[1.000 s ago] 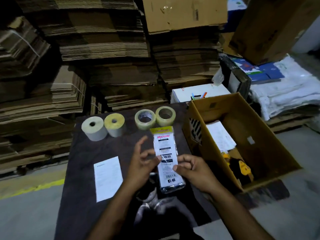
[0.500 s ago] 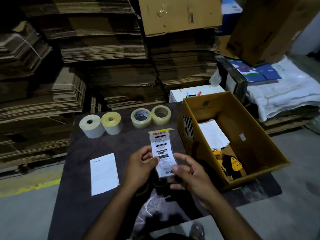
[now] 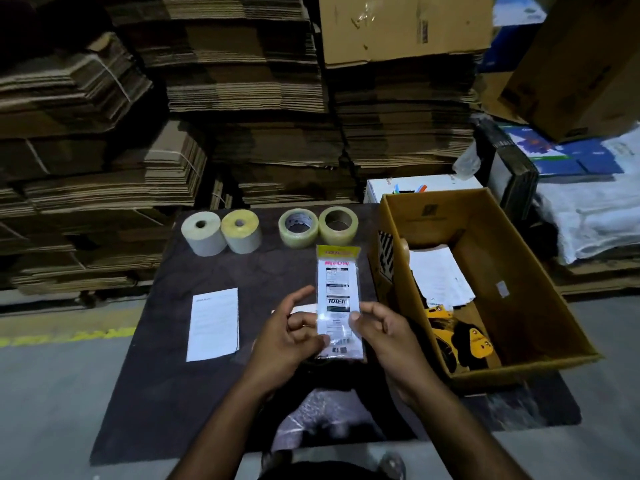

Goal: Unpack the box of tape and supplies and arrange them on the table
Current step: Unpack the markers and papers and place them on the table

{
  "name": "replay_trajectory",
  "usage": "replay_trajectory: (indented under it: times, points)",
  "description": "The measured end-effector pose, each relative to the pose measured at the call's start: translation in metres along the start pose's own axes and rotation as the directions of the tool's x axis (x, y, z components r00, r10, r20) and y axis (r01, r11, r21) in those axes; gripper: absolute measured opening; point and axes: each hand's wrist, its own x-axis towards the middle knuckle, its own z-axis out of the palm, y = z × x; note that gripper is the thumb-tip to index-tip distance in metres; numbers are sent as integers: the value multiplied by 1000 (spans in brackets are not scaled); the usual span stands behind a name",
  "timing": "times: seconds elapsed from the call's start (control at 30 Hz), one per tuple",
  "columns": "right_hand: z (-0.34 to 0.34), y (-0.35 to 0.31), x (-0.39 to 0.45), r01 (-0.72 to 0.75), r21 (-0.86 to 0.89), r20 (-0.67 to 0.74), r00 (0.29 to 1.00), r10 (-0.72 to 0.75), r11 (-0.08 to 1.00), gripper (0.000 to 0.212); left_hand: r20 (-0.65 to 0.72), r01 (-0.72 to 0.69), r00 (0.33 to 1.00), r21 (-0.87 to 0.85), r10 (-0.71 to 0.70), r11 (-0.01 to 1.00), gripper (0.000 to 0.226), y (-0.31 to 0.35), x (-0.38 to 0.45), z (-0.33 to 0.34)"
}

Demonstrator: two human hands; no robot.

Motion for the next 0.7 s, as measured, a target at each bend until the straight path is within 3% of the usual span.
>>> replay_trajectory:
  times: [0.1,0.23,0.43,0.57,0.7]
  points:
    - [-3,-5,10,38,-20,29,999,-38,999,19,12,7,1000,-17,-6,1000,73,0,-6,3]
    - [0,-3,17,64,-42,112,992,-59,997,27,-107,-1,994,-80,-8,997,44,6,-2,6]
    - [11,1,18,-53,264,149,989,14,963,28,-204,-9,978,-234,-40,972,19,14,2,9]
    - [19,-1,17,-86,314,169,985,34,946,29,-172,38,979,-381,-111,924,17,16,-5,4]
    - [31,2,19,27,212,110,993,-51,977,38,-109,56,986,-478,-123,877,29,13,-7,-10]
